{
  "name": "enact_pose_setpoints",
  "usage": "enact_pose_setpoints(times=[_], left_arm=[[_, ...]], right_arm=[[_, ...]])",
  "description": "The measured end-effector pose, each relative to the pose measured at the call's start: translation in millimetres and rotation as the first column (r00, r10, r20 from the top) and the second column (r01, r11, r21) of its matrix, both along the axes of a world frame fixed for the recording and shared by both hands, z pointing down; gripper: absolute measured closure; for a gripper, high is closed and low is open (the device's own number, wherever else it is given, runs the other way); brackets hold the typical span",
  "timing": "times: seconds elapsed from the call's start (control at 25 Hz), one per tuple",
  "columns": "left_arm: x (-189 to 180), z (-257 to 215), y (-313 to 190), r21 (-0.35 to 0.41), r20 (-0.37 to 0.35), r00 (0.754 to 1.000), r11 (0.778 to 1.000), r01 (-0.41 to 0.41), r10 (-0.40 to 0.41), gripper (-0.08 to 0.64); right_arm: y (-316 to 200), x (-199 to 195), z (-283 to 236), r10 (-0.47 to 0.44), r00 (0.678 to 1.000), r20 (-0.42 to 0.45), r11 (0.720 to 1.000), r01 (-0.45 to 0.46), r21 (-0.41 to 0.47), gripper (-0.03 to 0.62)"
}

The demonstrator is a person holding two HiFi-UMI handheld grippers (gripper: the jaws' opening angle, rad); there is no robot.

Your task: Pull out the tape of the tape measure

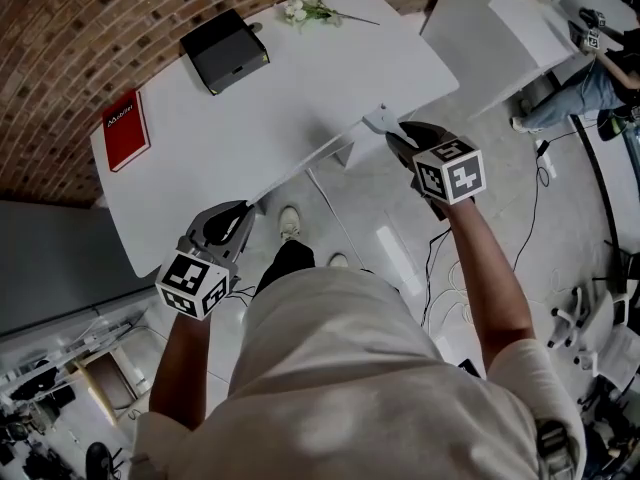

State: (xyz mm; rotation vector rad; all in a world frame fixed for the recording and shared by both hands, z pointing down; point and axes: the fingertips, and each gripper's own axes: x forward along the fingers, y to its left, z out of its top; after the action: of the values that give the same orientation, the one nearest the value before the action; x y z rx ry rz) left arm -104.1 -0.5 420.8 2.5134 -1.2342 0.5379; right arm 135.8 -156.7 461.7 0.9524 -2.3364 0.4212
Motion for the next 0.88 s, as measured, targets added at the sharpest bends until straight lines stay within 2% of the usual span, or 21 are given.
enact_pose_setpoints(times=[0.88], left_arm=[[-66.4, 7.2, -74.6, 0.002, -0.005, 0.999, 0.999, 0.041, -0.041, 0.531]], right_arm=[[-53.8, -51.8, 9.0, 0.023, 1.000, -0.007, 1.000, -0.023, 0.013, 0.462]])
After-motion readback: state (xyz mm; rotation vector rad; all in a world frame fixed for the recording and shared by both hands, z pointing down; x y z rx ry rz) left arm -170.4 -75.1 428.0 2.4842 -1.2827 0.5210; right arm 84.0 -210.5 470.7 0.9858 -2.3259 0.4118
